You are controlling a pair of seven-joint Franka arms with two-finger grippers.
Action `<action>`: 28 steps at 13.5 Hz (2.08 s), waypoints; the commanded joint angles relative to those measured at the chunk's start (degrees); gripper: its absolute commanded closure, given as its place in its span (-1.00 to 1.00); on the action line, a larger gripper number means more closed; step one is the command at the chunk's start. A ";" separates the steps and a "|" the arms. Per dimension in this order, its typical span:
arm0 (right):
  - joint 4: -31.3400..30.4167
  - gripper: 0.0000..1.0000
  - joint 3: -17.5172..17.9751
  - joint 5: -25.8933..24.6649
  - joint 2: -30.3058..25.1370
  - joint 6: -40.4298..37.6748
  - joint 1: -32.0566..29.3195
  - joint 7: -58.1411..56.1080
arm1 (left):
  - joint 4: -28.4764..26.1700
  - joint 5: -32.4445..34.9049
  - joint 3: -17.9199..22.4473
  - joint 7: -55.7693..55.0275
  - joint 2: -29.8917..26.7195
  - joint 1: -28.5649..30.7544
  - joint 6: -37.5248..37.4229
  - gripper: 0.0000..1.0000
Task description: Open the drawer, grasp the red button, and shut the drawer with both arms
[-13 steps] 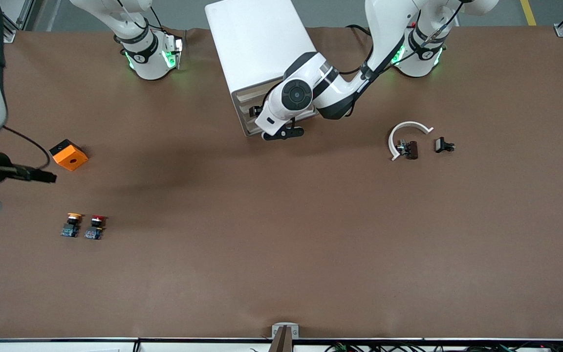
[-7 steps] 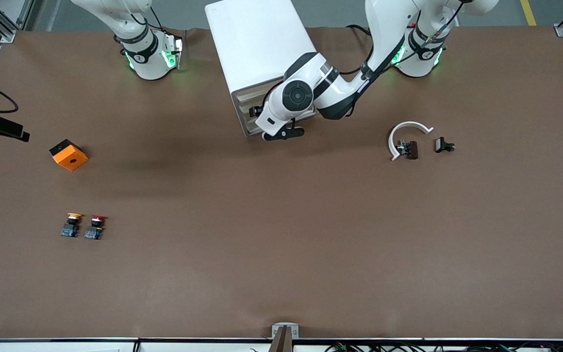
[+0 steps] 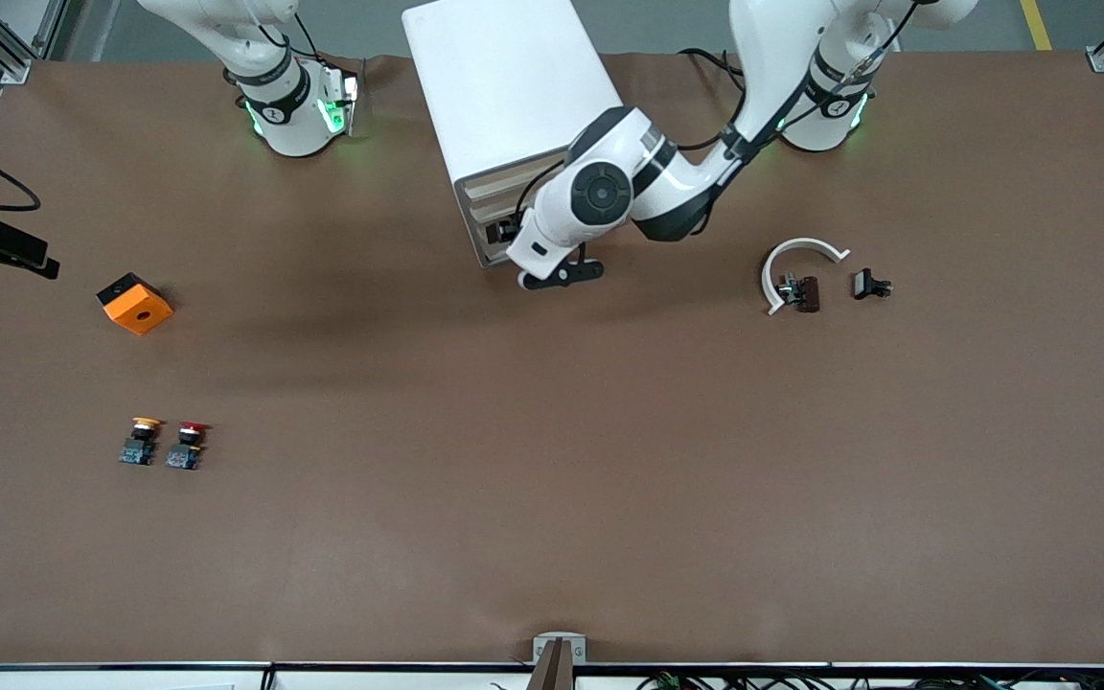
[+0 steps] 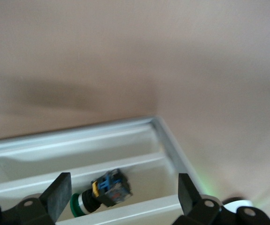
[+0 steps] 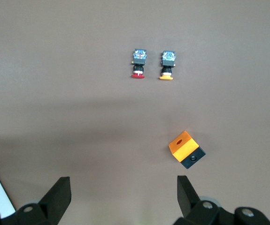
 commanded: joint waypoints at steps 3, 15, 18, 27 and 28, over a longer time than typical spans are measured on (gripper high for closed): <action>8.24 -1.00 0.10 -1.17 4.58 -6.55 3.31 3.70 | 1.94 5.70 -0.13 -0.35 -4.10 10.22 -0.50 -1.00; 11.16 -1.00 -0.26 -1.71 0.47 -10.96 2.27 3.36 | 2.64 24.26 -0.57 -0.18 -9.74 36.95 -18.08 -1.00; 10.19 -1.00 0.10 -1.71 -1.39 -10.69 2.53 3.10 | 4.48 24.17 -0.57 0.09 -8.26 37.75 -18.08 -1.00; 0.02 -1.00 -0.17 -1.62 -8.05 -8.24 2.18 3.01 | 5.72 24.17 -0.13 38.38 -9.02 42.75 -22.36 -1.00; -2.45 -1.00 -0.25 -1.62 -9.72 -6.75 2.09 3.01 | 5.63 24.17 -0.48 41.02 -10.17 45.37 -23.34 -1.00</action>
